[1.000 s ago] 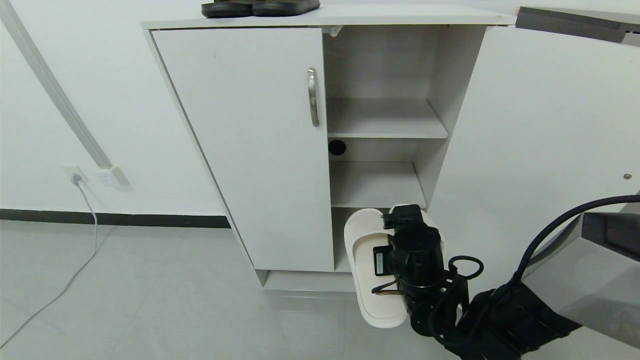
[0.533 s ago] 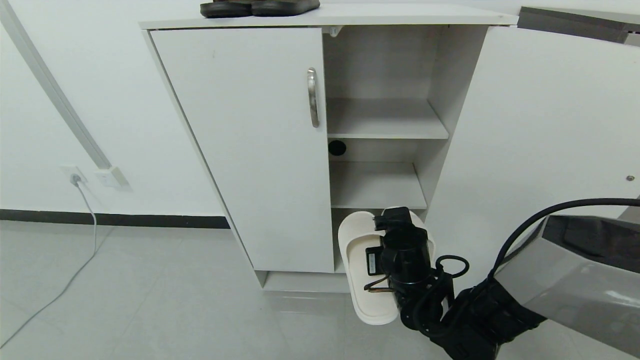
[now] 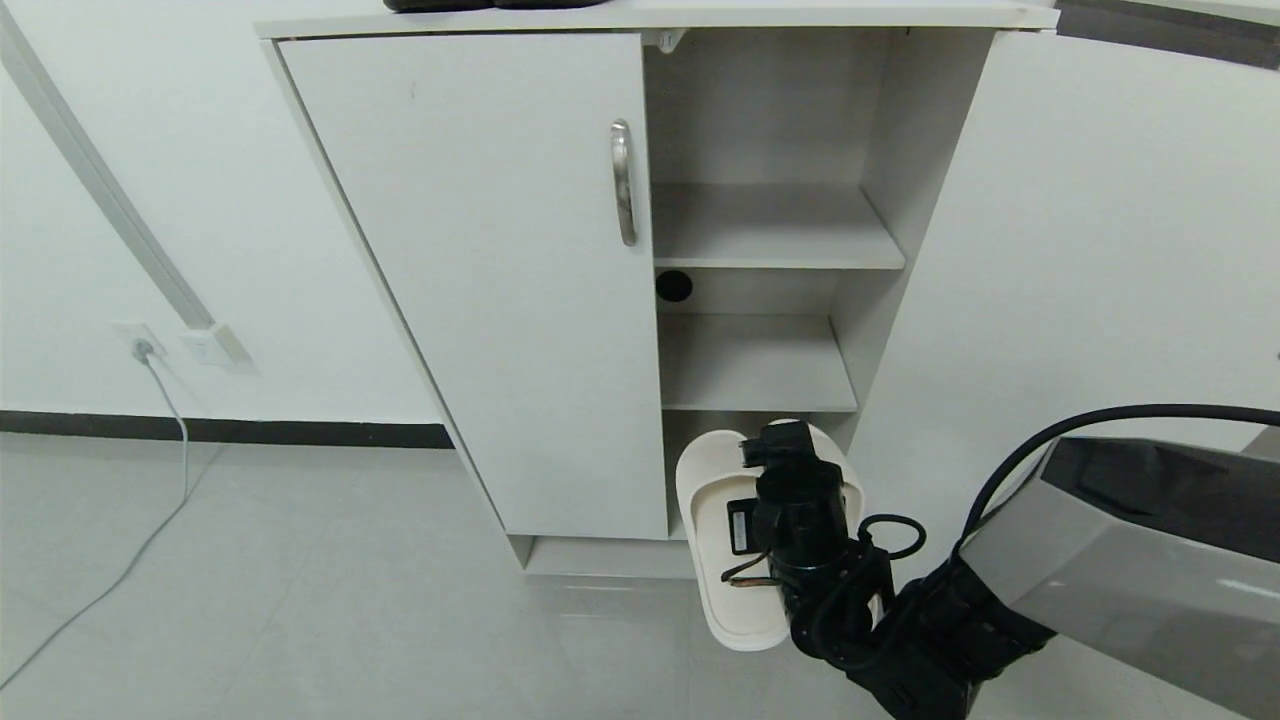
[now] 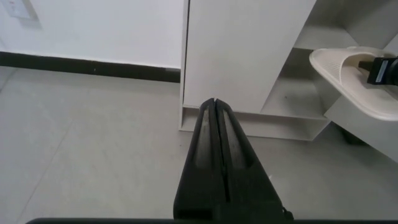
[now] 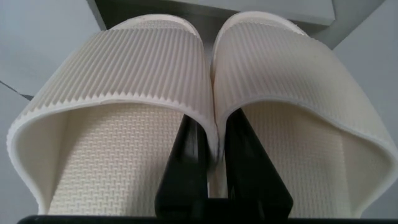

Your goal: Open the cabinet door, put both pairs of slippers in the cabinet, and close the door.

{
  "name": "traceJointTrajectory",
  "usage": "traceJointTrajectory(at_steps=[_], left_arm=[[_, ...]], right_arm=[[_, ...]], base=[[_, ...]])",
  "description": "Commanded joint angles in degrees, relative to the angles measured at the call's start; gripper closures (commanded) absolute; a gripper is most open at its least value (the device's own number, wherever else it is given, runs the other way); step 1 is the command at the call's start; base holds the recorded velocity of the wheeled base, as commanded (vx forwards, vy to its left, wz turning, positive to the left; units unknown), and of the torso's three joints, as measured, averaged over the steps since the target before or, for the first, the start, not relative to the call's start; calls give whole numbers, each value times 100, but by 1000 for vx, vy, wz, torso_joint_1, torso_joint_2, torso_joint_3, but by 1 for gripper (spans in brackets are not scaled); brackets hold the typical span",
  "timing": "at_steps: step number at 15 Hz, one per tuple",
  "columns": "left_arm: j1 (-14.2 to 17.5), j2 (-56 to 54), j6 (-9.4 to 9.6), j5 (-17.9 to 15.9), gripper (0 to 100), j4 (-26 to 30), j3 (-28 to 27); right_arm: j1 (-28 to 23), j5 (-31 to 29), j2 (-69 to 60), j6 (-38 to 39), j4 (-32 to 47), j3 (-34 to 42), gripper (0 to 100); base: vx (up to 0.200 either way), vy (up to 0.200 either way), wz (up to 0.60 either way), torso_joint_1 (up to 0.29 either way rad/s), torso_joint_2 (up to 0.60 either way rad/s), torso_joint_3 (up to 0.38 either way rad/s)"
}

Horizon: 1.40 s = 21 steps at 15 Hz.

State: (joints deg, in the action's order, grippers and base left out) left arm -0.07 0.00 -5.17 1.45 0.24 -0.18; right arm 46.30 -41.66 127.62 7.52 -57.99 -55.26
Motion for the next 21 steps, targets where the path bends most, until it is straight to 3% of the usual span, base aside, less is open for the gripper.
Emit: traceJointTrajectory(at_steps=[1,7,9,11,21], left_arm=[[7,9,-2,4,100,2,1],[-1,9,7,-31,100,2,-8],[-1,9,-2,-31,100,2,1],[-1,9,-10,-13,100,-7,1],[-1,9,-19,4,100,-7,1]], right_arm=[[-42,0,26,4,-2,-11,100],[-130,-44,166,-313,-643,-90,100],[-121,-53,166,-1156,-1979,182,100],[-121,-53,202,-1561,-2718,270,100],[-359,-44,333,-1543,-2718,50,100]], base=[[0,0,0,-2,12,-178],[0,0,0,5,5,-194],[0,0,0,2,-2,-193],[0,0,0,4,4,-57],[0,0,0,0,0,0]])
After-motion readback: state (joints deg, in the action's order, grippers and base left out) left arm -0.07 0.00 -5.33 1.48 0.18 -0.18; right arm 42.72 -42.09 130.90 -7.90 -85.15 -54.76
